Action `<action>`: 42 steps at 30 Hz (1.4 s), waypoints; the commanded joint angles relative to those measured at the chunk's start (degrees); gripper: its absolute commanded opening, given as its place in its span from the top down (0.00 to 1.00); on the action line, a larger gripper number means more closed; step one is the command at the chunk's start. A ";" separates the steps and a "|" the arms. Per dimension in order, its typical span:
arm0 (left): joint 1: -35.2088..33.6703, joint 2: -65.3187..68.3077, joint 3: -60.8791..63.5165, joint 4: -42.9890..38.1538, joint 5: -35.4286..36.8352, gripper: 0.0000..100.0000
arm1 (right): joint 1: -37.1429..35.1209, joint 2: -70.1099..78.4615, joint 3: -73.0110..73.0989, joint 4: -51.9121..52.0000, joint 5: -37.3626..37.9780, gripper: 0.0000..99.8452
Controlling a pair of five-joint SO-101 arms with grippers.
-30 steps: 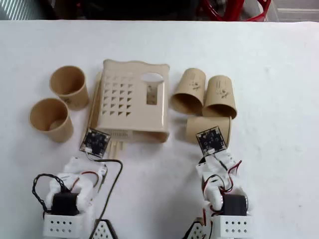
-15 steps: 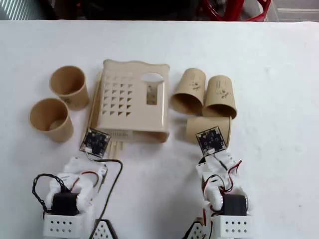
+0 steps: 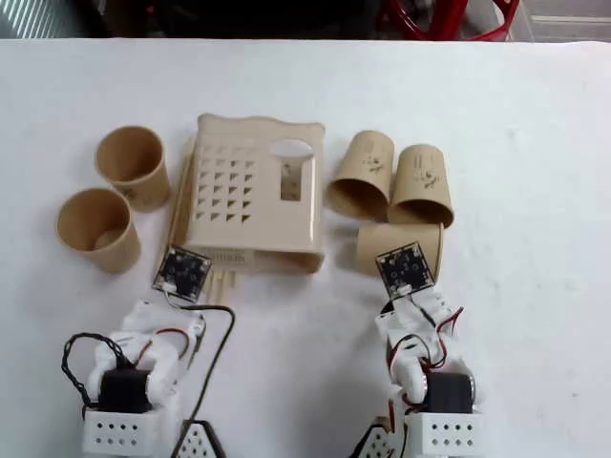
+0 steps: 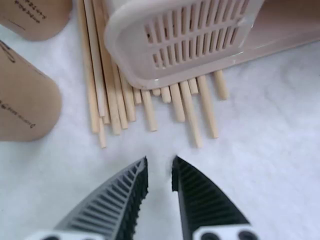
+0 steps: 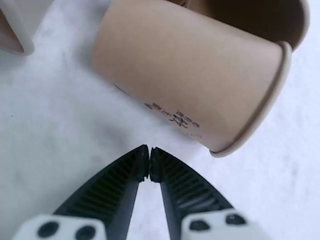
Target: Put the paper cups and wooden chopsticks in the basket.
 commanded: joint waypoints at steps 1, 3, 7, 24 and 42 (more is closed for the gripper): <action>0.31 0.40 -0.09 0.00 -0.26 0.90 | 0.40 -0.31 0.53 0.66 0.53 0.98; 0.31 0.40 -0.09 0.00 -0.26 0.90 | 0.40 -0.31 0.53 0.66 0.53 0.98; 0.31 0.40 -0.09 0.00 -0.26 0.90 | 0.40 -0.31 0.53 0.66 0.53 0.98; 0.31 0.40 -0.09 0.00 -0.26 0.90 | 0.04 -0.75 -0.09 -2.24 0.62 0.98; 0.31 0.40 -0.09 0.00 -0.26 0.90 | -0.22 0.40 -21.19 -4.62 5.89 0.98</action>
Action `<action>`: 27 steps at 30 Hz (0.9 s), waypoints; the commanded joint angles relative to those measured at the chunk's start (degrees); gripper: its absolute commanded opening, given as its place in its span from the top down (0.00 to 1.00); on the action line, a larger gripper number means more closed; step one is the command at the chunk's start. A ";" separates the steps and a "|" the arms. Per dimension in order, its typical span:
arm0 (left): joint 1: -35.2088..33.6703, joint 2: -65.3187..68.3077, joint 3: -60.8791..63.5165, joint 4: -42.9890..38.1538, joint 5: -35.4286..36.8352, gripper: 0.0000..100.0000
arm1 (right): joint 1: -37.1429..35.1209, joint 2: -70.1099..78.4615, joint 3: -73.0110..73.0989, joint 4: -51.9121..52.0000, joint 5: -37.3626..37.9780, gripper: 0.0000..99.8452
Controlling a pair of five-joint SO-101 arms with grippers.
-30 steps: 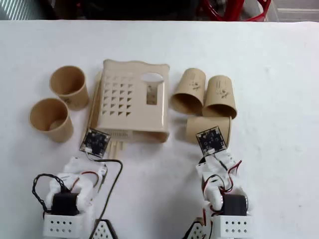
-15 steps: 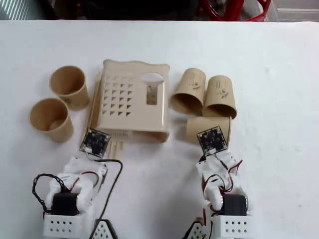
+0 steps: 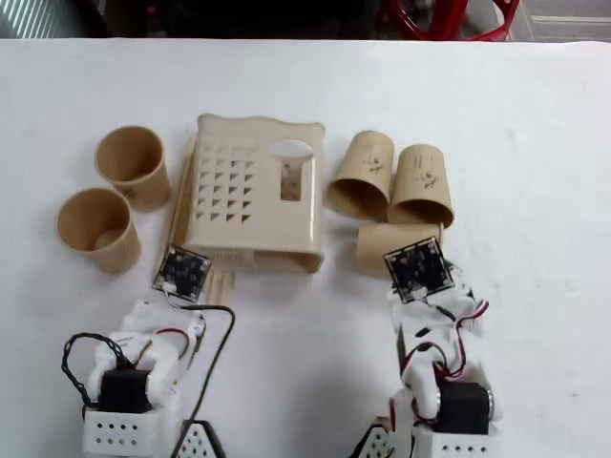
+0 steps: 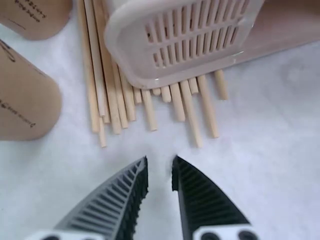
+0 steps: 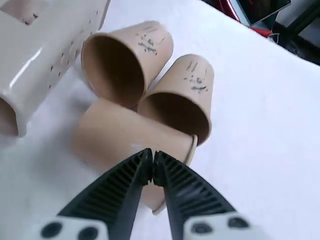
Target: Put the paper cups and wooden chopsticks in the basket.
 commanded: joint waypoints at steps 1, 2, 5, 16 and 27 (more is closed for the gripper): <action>0.31 0.40 -0.09 0.00 -0.26 0.90 | -2.24 1.36 -6.33 0.31 0.79 0.98; 0.31 0.40 -0.09 0.00 -0.26 0.90 | -2.77 2.86 -8.00 0.66 0.79 0.98; 0.31 0.40 -0.09 0.00 -0.26 0.90 | -3.30 10.77 -13.98 -0.04 -1.05 0.98; 0.22 0.40 -0.09 0.00 -0.18 0.90 | -14.37 50.33 -40.97 -1.89 -12.22 0.98; -21.05 0.40 -0.09 0.00 -0.18 0.90 | -22.02 67.30 -50.81 -2.77 -13.19 0.98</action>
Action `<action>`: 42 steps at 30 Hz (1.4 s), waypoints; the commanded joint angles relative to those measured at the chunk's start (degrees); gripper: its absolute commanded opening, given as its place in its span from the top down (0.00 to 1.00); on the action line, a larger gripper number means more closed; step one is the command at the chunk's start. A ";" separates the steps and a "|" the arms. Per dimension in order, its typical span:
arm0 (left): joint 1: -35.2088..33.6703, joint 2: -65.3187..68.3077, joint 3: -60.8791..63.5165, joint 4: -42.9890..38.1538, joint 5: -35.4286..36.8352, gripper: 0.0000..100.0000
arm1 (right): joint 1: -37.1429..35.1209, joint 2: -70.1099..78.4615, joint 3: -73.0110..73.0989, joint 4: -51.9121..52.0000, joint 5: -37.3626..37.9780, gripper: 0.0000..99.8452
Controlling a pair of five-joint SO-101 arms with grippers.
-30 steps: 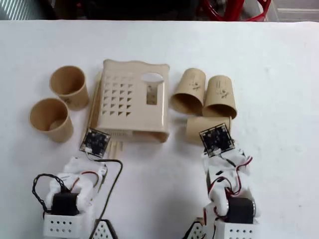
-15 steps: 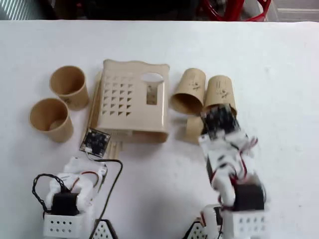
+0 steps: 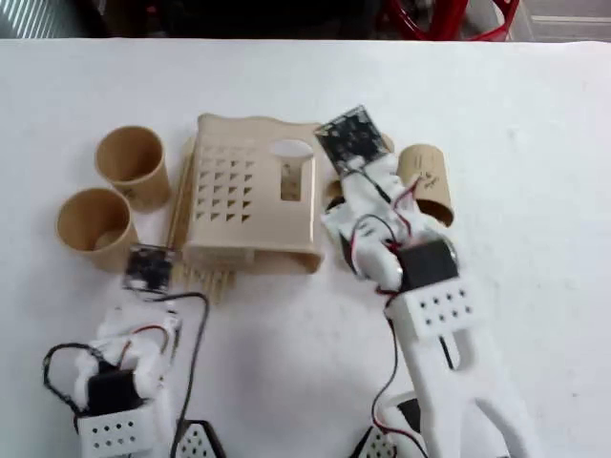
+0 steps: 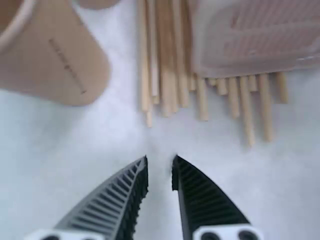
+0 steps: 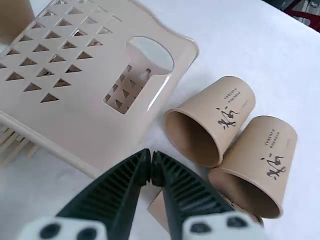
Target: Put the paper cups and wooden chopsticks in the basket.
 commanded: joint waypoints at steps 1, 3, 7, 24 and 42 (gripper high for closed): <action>-8.48 0.40 -0.09 0.00 -0.18 0.90 | -2.42 3.74 -5.27 -2.33 -0.62 0.98; -11.30 0.40 -0.09 0.00 -0.18 0.90 | -3.12 7.34 -7.56 -3.91 -0.62 0.98; -12.35 0.40 -0.09 0.00 -0.18 0.90 | -3.12 16.22 -14.15 -4.97 -5.10 0.98; -12.35 0.40 -0.09 0.00 -0.18 0.90 | -4.88 46.11 -36.66 -4.70 -15.12 0.78; -12.35 0.40 -0.09 0.00 -0.18 0.90 | -1.63 53.85 -41.76 -1.10 -15.03 0.84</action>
